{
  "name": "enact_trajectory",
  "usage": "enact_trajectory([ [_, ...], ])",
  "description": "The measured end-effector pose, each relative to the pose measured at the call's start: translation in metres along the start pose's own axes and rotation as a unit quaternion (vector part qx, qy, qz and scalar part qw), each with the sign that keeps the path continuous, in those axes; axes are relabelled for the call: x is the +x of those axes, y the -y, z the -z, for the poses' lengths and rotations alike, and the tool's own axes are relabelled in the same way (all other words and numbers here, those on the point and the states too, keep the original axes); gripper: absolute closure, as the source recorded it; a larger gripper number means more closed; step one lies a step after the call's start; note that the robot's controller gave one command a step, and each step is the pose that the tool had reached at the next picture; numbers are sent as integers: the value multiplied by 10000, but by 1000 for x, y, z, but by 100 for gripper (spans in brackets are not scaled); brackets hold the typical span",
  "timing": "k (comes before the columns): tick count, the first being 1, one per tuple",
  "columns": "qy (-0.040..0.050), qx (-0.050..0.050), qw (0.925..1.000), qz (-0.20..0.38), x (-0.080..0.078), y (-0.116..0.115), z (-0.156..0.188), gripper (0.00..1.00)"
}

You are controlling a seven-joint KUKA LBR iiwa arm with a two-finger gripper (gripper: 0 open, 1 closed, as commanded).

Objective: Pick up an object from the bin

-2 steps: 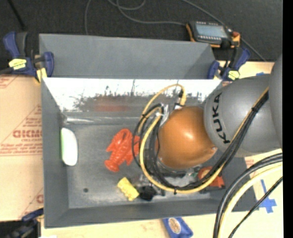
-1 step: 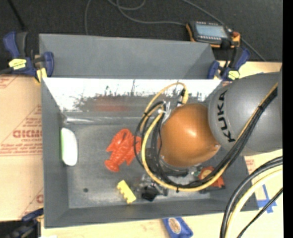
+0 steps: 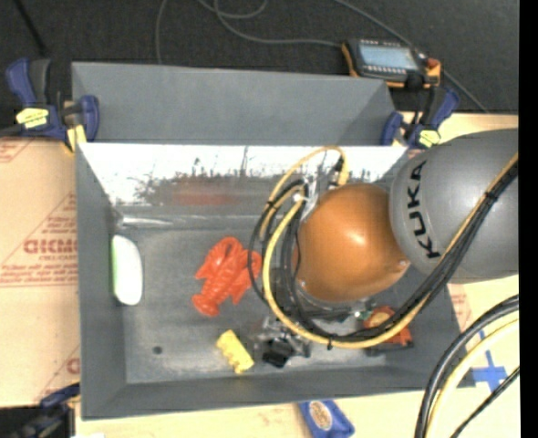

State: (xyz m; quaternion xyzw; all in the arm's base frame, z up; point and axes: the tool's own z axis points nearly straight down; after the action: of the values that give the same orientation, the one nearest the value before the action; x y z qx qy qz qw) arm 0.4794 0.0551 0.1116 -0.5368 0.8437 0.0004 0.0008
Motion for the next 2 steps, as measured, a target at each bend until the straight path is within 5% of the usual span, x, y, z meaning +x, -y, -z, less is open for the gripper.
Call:
enact_trajectory([
  [2,-6,-8,10000,-4,0,-1,33,100],
])
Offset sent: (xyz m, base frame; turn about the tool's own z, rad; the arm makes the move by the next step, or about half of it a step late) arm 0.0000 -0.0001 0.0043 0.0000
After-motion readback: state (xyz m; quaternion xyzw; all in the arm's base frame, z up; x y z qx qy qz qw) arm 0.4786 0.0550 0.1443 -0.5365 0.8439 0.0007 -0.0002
